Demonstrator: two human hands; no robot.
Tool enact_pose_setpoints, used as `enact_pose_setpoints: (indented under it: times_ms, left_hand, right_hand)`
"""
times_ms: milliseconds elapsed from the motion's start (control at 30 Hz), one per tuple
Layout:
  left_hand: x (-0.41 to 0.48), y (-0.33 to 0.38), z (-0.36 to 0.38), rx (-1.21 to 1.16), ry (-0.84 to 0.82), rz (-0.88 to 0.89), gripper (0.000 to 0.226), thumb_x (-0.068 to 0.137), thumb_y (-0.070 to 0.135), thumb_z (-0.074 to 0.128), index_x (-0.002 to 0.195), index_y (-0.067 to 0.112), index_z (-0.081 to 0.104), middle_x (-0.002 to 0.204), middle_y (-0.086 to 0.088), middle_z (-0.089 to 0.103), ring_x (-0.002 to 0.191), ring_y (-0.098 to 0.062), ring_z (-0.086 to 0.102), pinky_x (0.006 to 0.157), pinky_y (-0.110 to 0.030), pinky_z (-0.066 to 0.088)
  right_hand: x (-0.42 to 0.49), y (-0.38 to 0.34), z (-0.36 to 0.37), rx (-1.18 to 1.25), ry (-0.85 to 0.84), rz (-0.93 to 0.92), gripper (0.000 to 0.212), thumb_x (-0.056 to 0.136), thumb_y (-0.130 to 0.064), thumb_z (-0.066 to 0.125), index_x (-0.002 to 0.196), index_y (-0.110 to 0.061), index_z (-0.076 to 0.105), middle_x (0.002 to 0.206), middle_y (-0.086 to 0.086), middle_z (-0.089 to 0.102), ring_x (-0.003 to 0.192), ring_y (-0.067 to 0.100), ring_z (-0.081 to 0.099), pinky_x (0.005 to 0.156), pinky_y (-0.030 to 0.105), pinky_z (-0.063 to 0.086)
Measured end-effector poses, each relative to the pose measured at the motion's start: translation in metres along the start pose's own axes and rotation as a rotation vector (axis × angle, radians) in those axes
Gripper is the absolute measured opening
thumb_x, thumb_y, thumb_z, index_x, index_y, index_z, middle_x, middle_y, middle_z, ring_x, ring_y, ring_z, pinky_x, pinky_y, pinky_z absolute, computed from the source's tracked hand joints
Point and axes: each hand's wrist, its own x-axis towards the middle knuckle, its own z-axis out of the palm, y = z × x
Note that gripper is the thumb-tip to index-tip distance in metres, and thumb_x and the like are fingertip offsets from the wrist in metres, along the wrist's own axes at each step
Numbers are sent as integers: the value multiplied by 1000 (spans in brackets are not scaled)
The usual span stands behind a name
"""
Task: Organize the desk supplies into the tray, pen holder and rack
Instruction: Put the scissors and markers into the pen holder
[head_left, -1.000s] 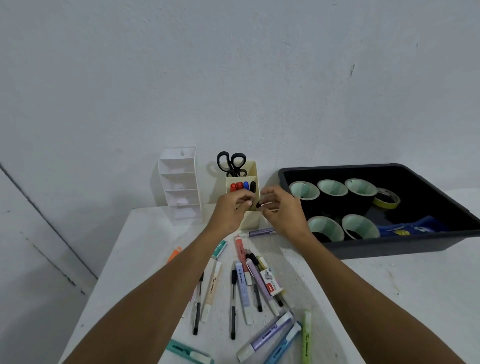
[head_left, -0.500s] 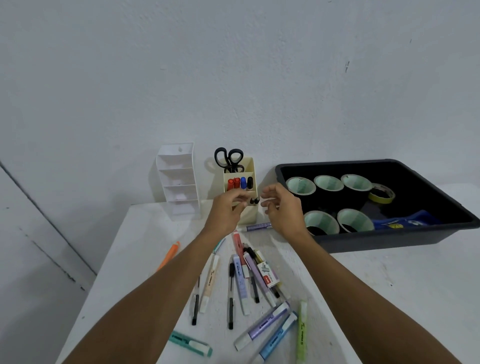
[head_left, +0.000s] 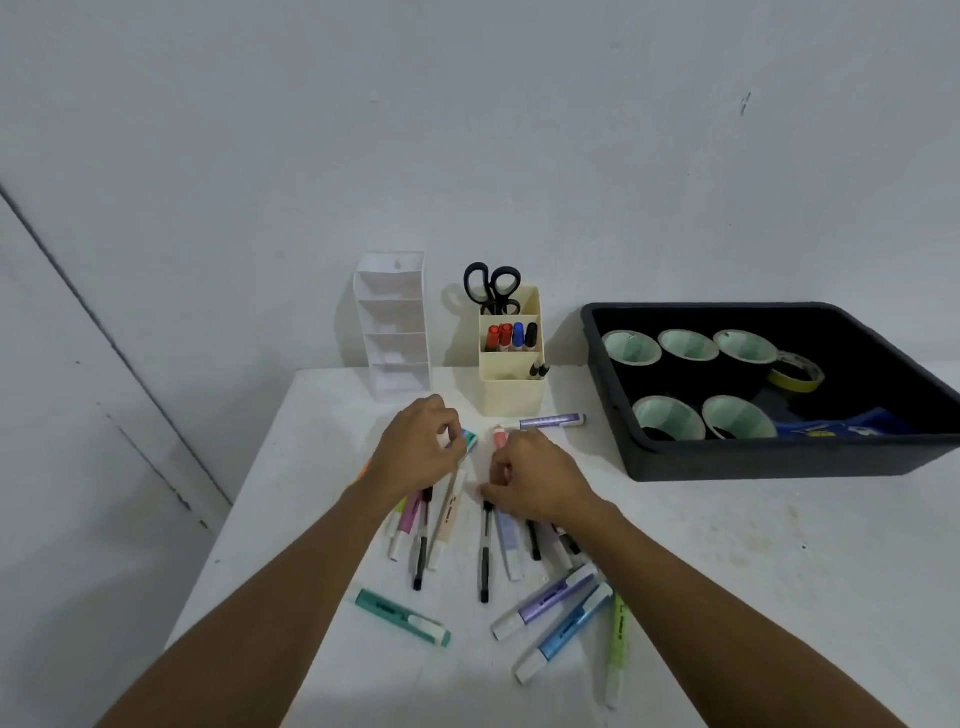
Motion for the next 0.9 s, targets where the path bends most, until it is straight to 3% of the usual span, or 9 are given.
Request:
enact_pose_setpoints:
  times_ms: [100,200,300,400,500,567,733,900]
  left_hand:
    - [-9,-12,-12,8,33,-66,14,82,20,65,70,17,59,75,3,48,73,-13,47,64,-27,35]
    - [-20,-20,-18,138,-69,-29,17,83,26,64,70,15,62,83,2,51,81,-16,47,70,-29,36]
    - [-30,-20,-18,274,-129,-12,25,85,37,60,73,15,61,88,1,51,86,-17,46,71,-31,38]
    - [-34,-20,-12,322,-134,-45,32,88,48,56,75,18,57,89,2,49,86,-16,45,71,-32,42]
    - [-36,-15,-9,323,-133,-68,33,88,50,56,81,18,60,91,1,50,87,-16,49,68,-31,44]
    - [-36,-10,-7,334,-150,-70,34,87,49,56,85,15,63,93,-2,53,88,-18,51,68,-33,45]
    - [-36,-8,-2,226,-74,-40,25,85,39,62,89,17,52,95,0,48,85,-19,50,64,-32,43]
    - [-36,-6,-2,257,-131,12,20,84,35,65,76,19,55,94,3,44,93,-17,49,67,-30,46]
  right_hand:
    - [3,-11,9,-152,25,35,38,81,-56,65,91,-19,69,105,0,56,95,16,50,85,35,49]
    - [6,-13,18,-262,28,92,48,83,-58,61,109,-18,63,122,5,53,114,22,46,99,42,40]
    - [10,-14,22,-269,15,149,50,84,-57,59,114,-17,59,129,6,51,120,24,44,103,45,35]
    - [13,-17,21,-141,42,217,41,83,-51,64,103,-16,66,115,3,59,111,21,51,100,43,41]
    - [13,-19,12,164,127,272,24,82,-44,69,85,-20,71,88,-5,68,82,11,62,80,35,55]
    - [12,-19,4,337,185,287,16,85,-35,69,81,-19,69,78,-7,68,71,8,62,72,31,56]
    - [7,-17,-18,632,316,273,9,89,-20,66,82,-14,68,76,-2,67,70,12,62,71,27,53]
    - [2,-13,-30,761,387,263,11,89,-20,65,79,-16,65,75,3,69,68,15,63,67,27,52]
